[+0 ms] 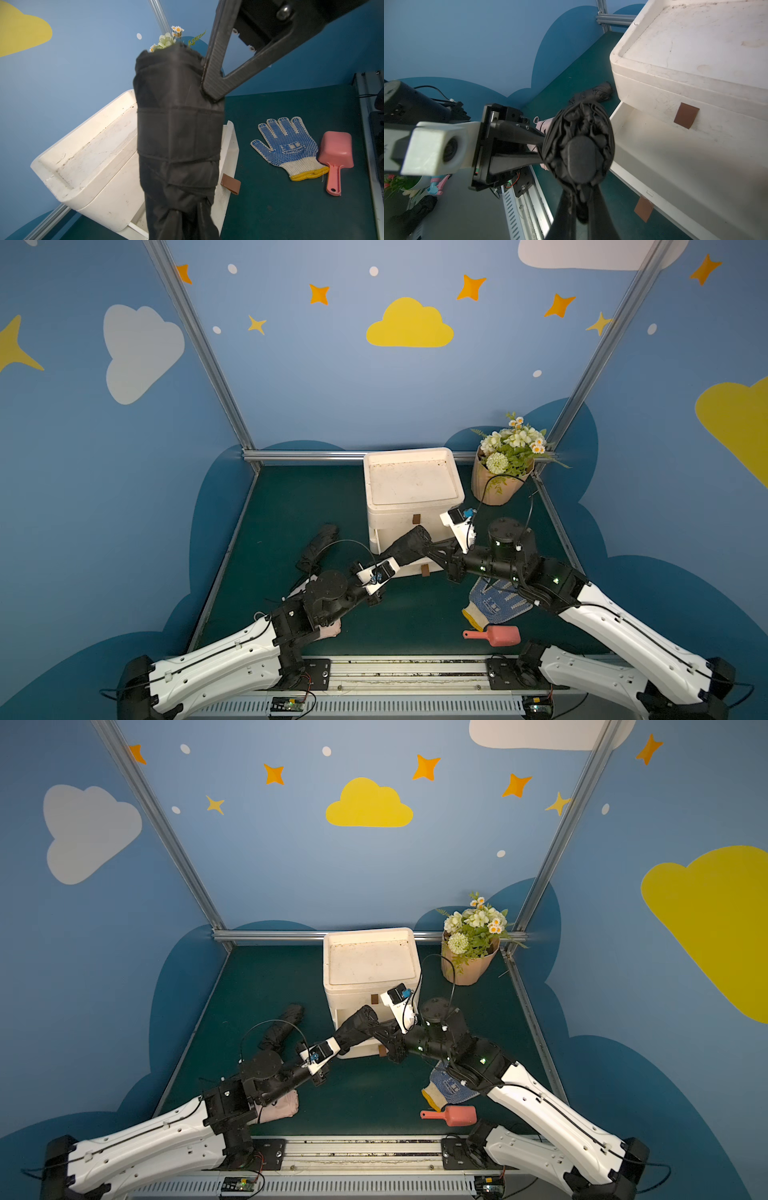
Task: Place the umbrella in the drawer by color
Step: Place the umbrella in the drawer.
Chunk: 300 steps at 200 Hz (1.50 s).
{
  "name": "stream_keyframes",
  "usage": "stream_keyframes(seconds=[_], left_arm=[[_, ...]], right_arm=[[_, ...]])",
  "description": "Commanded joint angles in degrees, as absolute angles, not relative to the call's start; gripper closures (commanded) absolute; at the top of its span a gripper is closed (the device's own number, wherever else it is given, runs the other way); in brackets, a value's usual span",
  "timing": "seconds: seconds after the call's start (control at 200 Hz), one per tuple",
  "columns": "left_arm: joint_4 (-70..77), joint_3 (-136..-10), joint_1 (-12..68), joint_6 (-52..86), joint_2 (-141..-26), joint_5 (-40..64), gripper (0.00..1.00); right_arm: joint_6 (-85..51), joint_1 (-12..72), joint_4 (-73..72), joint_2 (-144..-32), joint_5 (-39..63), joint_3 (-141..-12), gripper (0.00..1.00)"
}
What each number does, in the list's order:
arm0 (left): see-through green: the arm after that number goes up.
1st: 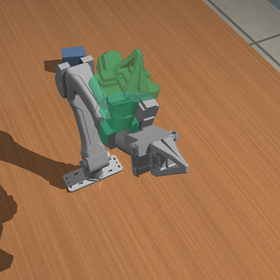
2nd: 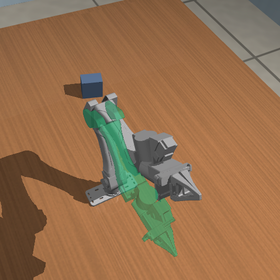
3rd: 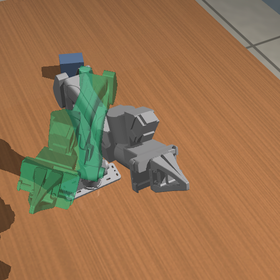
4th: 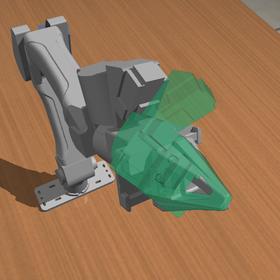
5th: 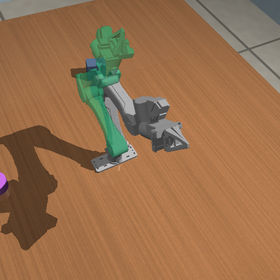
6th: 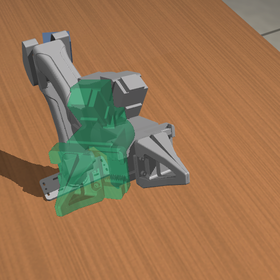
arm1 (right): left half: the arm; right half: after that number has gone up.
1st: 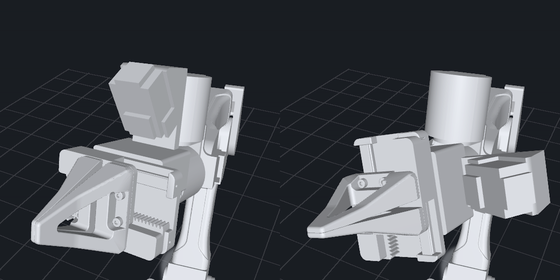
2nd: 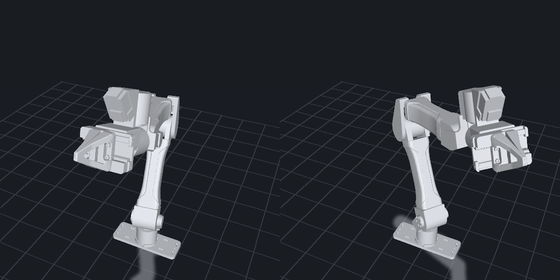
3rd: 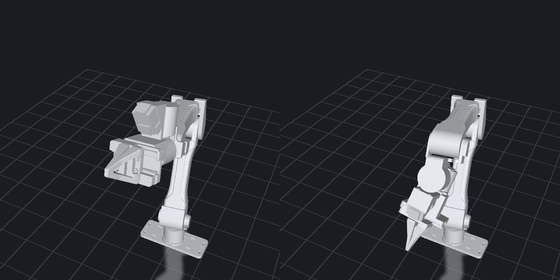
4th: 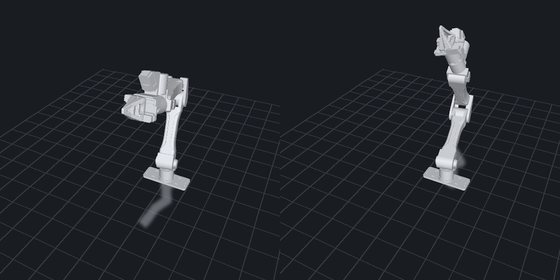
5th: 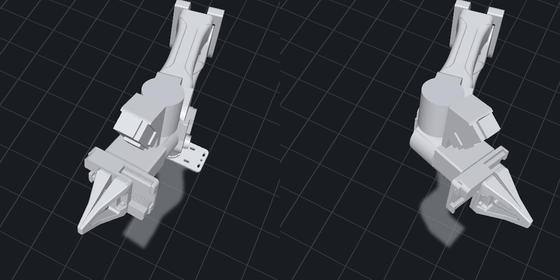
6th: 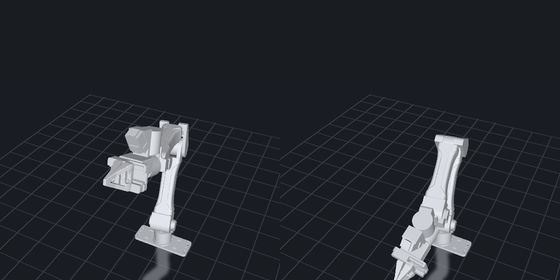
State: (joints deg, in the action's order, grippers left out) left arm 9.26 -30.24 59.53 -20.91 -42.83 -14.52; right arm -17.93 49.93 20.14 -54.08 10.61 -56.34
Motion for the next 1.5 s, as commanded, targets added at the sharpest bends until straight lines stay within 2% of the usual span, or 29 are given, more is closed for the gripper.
stream_keyframes(seconds=[0.0,0.145,0.155,0.165,0.17,0.195,0.345,0.461,0.566,0.641,0.831,1.066,1.332,1.412,1.497], left_arm=[[11.9,-32.0,60.1,-19.2,-40.3,-14.9,0.48],[10.1,-32.0,60.1,-16.0,-36.2,-18.0,0.32],[10.1,-31.9,60.1,-15.8,-36.0,-18.3,0.27],[10.1,-31.8,60.1,-15.6,-35.7,-18.6,0.1],[10.1,-31.7,60.1,-15.6,-35.6,-18.8,0.05],[10.3,-31.4,60.1,-15.2,-34.9,-19.6,0.0],[10.8,-29.3,60.0,-11.8,-30.9,-26.3,0.0],[12.8,-26.0,59.8,-11.2,-27.4,-33.0,0.0],[14.8,-22.3,59.0,-10.5,-23.5,-38.4,0.0],[14.2,-20.6,58.1,-8.4,-20.6,-40.2,0.0],[11.4,-19.3,55.7,-4.0,-16.4,-38.5,0.0],[12.8,-18.4,54.5,-2.0,-17.0,-26.0,0.0],[11.4,-20.2,54.1,-0.6,-20.9,-26.2,0.0],[11.2,-20.3,54.1,-0.4,-21.0,-27.0,0.0],[10.9,-20.3,54.0,-0.3,-21.0,-29.1,0.0]], right_arm=[[-19.9,49.3,14.3,-49.7,3.9,-53.3,1.0],[-21.1,49.0,8.9,-41.7,-3.6,-48.4,1.0],[-21.1,49.0,8.7,-41.2,-4.1,-48.2,1.0],[-21.1,49.1,8.6,-40.7,-4.7,-48.0,1.0],[-21.1,49.1,8.5,-40.5,-4.9,-47.8,1.0],[-21.2,49.0,8.3,-39.3,-6.3,-47.4,1.0],[-21.2,48.8,8.5,-34.4,-14.5,-45.0,1.0],[-21.0,48.5,8.8,-34.9,-17.7,-43.6,1.0],[-22.4,47.6,7.7,-38.0,-17.4,-42.6,1.0],[-24.4,46.2,4.6,-40.5,-13.7,-41.8,1.0],[-32.3,43.0,-2.7,-47.9,-4.5,-40.8,1.0],[-44.8,42.8,-6.9,-58.6,3.0,-40.0,1.0],[-47.1,43.5,-11.6,-69.9,7.5,-41.2,1.0],[-47.7,43.4,-9.1,-72.1,5.6,-42.2,0.8],[-50.2,43.3,-3.8,-72.6,-0.6,-43.2,0.68]])
